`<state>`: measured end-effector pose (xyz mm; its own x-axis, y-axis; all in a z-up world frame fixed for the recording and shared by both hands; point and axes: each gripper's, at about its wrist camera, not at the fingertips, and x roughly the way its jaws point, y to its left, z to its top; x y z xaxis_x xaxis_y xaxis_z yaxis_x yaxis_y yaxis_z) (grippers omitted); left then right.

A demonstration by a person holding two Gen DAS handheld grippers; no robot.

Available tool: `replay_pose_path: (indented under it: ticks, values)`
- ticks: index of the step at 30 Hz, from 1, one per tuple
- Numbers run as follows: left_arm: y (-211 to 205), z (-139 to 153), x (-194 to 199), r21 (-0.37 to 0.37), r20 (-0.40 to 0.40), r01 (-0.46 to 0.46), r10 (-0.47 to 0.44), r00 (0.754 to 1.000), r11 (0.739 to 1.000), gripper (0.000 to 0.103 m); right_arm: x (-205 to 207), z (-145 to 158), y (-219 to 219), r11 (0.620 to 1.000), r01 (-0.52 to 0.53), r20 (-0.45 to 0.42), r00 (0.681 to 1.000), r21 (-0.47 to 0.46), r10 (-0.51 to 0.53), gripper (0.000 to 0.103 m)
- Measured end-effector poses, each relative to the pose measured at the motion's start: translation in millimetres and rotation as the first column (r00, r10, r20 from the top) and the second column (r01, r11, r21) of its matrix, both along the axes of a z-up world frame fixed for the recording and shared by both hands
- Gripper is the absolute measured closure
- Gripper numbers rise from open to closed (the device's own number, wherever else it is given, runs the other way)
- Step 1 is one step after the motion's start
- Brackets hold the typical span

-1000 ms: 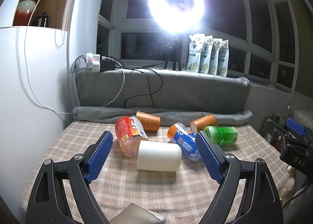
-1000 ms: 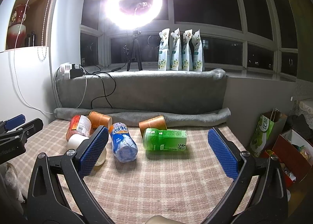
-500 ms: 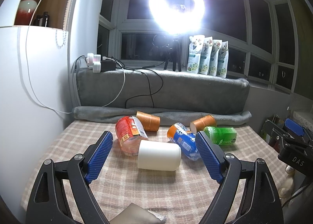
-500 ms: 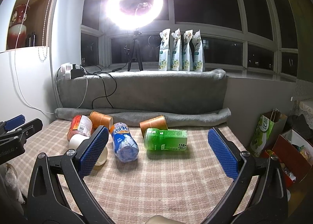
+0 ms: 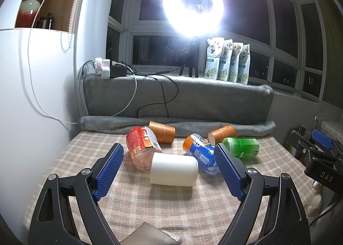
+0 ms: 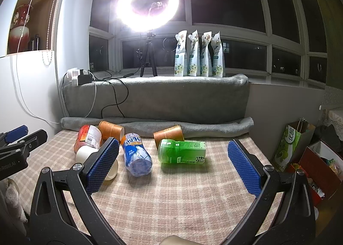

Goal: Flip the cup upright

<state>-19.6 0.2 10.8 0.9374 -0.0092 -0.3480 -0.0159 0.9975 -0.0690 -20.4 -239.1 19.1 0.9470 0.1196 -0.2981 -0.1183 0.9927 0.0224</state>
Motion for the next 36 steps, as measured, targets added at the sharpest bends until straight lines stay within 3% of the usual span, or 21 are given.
replay_pose_path:
  ticks: [28, 36]
  values:
    - [0.0, -0.3, -0.8, -0.001, -0.001, 0.0, 0.0, 1.0, 1.0, 0.017, 0.9, -3.2, 1.1, 1.0, -0.005, -0.008, 1.0, 0.001, 0.005, 0.0]
    - [2.8, -6.2, -0.5, -0.012, -0.013, -0.004, 0.004, 1.0, 1.0, 0.017, 8.5, -10.2, 3.2, 0.999, -0.047, -0.055, 0.997, 0.004, 0.047, 0.0]
